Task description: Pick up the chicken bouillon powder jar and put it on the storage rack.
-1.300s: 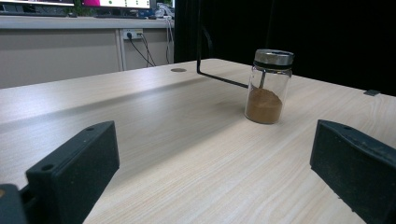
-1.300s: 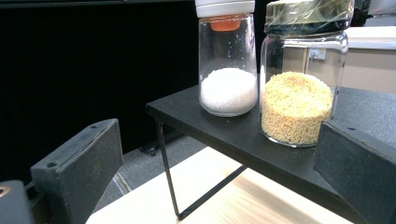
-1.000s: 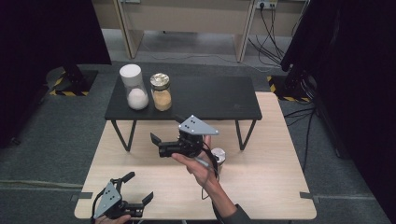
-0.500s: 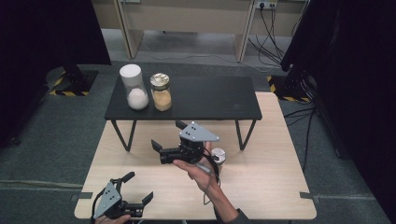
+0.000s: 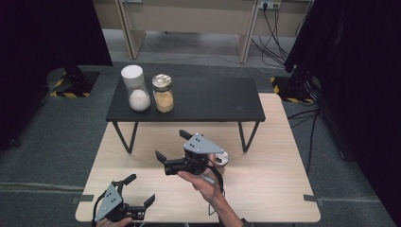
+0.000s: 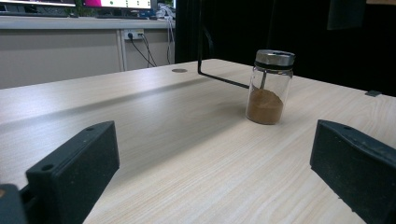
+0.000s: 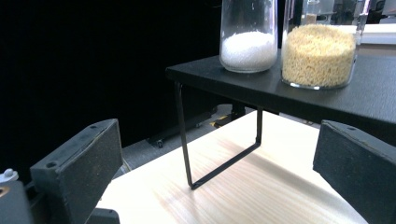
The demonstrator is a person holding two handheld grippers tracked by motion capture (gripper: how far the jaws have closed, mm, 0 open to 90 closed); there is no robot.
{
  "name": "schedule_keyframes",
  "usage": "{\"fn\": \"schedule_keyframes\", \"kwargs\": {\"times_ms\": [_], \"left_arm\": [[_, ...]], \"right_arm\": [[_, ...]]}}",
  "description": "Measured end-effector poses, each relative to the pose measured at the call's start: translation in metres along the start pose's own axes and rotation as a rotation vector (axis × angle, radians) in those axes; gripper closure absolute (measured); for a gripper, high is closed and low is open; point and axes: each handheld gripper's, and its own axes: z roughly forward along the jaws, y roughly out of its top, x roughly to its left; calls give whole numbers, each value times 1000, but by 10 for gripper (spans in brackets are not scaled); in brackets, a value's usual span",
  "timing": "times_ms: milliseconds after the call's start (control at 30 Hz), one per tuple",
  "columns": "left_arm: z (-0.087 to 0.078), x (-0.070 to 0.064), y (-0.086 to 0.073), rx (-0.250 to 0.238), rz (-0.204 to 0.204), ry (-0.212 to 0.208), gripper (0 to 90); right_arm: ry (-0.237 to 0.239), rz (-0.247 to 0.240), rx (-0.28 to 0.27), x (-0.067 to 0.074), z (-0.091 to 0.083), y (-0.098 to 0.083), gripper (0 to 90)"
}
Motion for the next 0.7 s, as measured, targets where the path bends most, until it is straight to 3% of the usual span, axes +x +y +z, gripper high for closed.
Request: {"fn": "schedule_keyframes", "kwargs": {"times_ms": [700], "left_arm": [[0, 0, 0, -1, 0, 1, 7]], "right_arm": [[9, 17, 11, 2, -11, -34, 16]]}}
